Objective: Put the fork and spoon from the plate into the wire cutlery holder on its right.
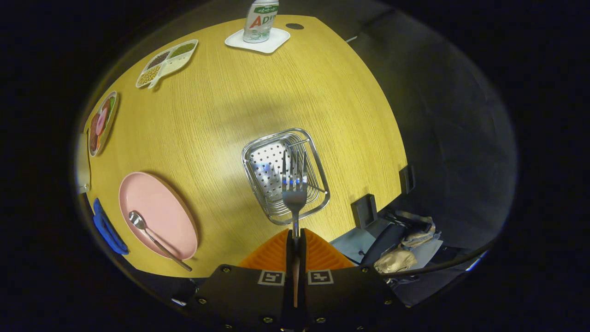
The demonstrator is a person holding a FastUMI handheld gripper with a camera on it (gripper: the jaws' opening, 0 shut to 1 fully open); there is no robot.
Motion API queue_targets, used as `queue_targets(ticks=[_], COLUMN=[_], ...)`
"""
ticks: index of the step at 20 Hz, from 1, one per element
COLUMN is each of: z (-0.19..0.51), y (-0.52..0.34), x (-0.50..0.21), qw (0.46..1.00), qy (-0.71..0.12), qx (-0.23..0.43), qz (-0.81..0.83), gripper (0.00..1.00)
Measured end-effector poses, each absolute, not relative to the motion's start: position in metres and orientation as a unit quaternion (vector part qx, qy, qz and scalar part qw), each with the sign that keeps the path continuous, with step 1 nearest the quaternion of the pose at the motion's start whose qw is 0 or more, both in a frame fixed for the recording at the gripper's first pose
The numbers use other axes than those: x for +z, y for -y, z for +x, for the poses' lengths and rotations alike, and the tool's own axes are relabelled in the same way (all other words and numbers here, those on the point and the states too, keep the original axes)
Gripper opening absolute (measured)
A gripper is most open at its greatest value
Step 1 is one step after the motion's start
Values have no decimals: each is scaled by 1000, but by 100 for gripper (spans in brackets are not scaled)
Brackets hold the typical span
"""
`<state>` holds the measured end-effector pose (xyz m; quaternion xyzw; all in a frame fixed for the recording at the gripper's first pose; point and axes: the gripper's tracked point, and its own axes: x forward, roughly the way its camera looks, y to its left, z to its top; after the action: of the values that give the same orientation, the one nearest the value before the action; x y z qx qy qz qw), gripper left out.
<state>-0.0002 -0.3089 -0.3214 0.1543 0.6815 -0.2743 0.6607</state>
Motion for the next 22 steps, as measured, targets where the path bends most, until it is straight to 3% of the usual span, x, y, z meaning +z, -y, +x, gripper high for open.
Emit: queue_targets(ticks=[13, 14, 16, 22], z=[2, 4, 14, 21], y=[321, 320, 318, 312], x=[-326, -324, -320, -304], qw=[641, 645, 660, 684], qy=[-720, -716, -699, -670], qx=[-230, -231, -232, -241], qz=[135, 136, 151, 156], gripper=[10, 11, 31, 34])
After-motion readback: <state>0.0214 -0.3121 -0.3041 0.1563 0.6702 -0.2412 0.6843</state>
